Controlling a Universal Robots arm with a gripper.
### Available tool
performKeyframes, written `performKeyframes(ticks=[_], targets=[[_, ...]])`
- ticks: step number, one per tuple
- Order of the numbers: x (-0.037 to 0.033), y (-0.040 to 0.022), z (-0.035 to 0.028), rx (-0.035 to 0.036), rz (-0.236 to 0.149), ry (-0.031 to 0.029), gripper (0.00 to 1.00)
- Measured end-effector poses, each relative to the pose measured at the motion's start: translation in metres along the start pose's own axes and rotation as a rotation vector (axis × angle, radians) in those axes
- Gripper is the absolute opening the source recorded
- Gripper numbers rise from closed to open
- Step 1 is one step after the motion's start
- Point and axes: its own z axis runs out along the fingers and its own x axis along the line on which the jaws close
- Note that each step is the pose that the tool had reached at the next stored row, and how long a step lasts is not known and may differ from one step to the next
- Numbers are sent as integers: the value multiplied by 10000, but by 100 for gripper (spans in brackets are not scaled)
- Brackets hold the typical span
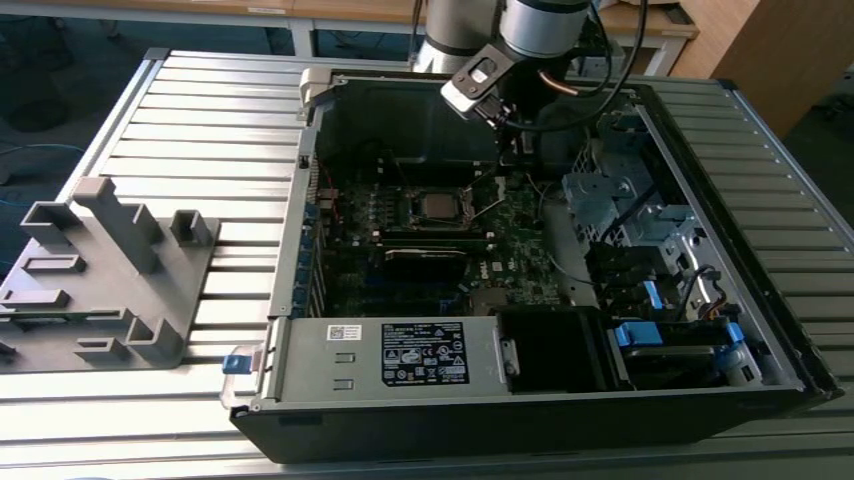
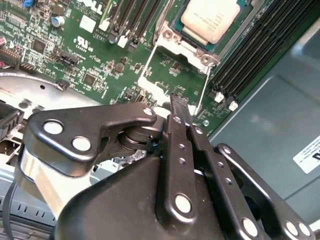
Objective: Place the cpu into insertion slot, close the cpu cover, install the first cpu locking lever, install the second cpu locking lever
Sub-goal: 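Close the cpu cover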
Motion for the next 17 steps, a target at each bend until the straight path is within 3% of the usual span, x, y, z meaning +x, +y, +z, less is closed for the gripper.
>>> performKeyframes(ticks=[5, 14, 17], targets=[[-1, 50, 2, 0, -1, 0, 11], [-5, 210, 7, 0, 0, -1, 11], [-6, 235, 11, 0, 34, 0, 11]])
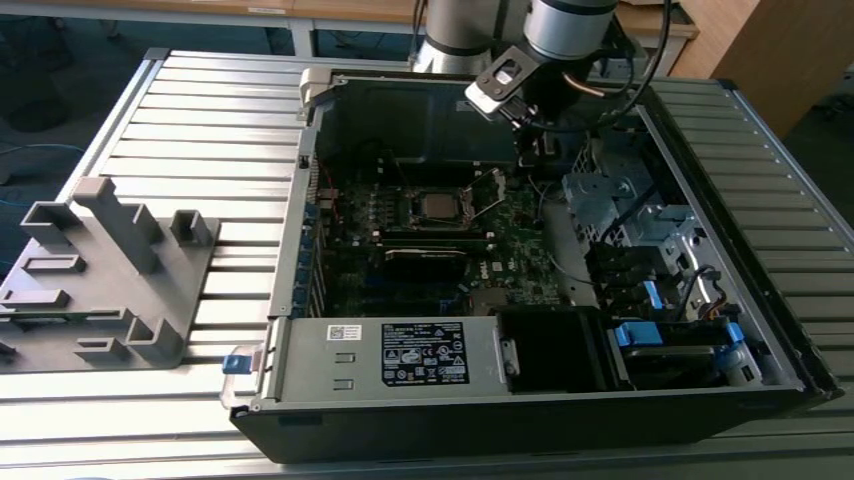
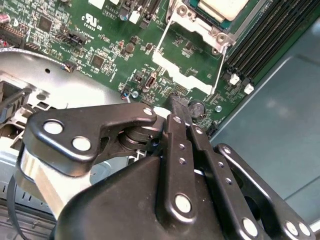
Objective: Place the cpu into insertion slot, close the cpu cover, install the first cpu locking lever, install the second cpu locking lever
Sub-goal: 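Close the cpu cover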
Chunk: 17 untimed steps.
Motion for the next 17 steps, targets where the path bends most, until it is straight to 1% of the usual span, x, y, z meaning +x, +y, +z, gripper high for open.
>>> performKeyframes(ticks=[4, 8, 13, 14, 15, 17], targets=[[0, 5, 15, -3, 327, -8, 11], [-1, 8, 28, -3, 379, -11, 11], [-1, 8, 30, -3, 379, -11, 11], [-1, 9, 31, 12, 378, -10, 11], [-1, 10, 32, 54, 377, -8, 11], [-1, 9, 31, 57, 379, -8, 11]])
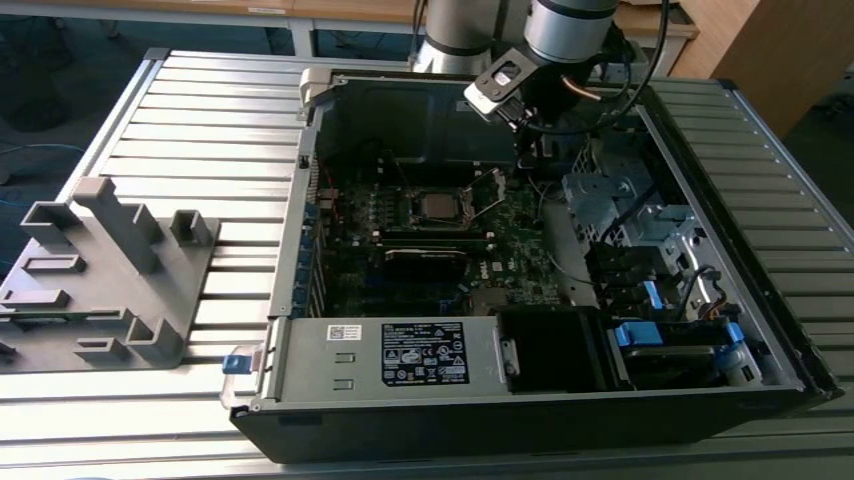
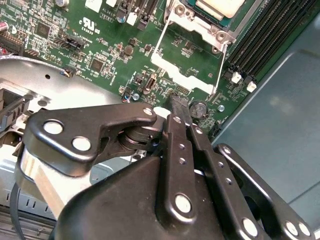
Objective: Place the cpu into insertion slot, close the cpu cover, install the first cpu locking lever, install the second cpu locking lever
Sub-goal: 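Close the cpu cover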
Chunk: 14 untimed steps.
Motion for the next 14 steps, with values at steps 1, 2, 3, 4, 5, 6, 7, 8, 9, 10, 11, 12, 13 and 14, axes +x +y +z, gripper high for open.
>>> performKeyframes(ticks=[1, 2, 3, 4, 5, 6, 7, 8, 9, 10, 11, 12, 13, 14], targets=[[0, 0, 0, 1, 1, -1, 11], [0, 0, 0, 1, 1, -1, 11], [0, 0, 0, 1, 1, -1, 11], [0, 1, 0, 10, 2, -3, 11], [0, 7, 1, 42, 1, -2, 11], [0, 19, 3, 99, 2, -3, 11], [0, 33, 6, 157, 3, -3, 11], [1, 44, 8, 212, 4, -4, 11], [1, 47, 8, 228, 3, -4, 11], [1, 47, 8, 228, 4, -5, 11], [1, 47, 8, 229, 4, -5, 11], [1, 48, 8, 229, 3, -6, 11], [1, 48, 13, 228, 3, -2, 11], [1, 48, 19, 228, 3, -2, 11]])
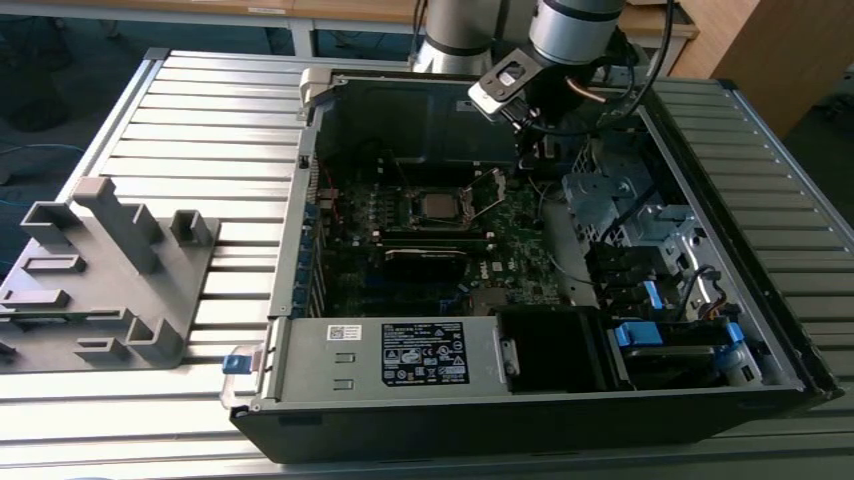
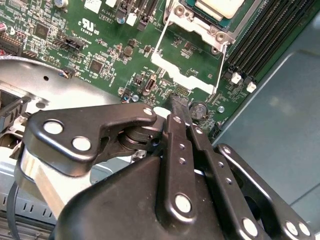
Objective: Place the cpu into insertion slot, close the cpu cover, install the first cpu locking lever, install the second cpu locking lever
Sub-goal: 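Close the cpu cover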
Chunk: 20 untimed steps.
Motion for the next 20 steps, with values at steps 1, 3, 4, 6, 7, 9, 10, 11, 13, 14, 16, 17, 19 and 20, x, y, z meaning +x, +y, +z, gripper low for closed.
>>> performKeyframes(ticks=[1, 3, 4, 6, 7, 9, 10, 11, 13, 14, 16, 17, 19, 20], targets=[[0, 0, 8, 1, 0, -3, 11], [-1, 0, 37, 1, 1, -3, 11], [-1, 1, 53, 1, 0, -3, 11], [-1, 1, 85, 0, 0, -2, 11], [-1, 1, 103, 0, 0, -1, 11], [-1, 1, 134, 0, 1, -2, 11], [-2, 1, 145, 0, 2, -2, 11], [-2, 1, 152, 0, 2, -3, 11], [-2, 1, 153, 1, 3, -4, 11], [-2, 1, 153, 1, 3, -4, 11], [-2, 1, 154, 1, 3, 1, 11], [-2, 1, 155, 1, 3, 1, 11], [-1, 1, 160, 0, 3, 3, 11], [1, 1, 161, 0, 3, 2, 11]])
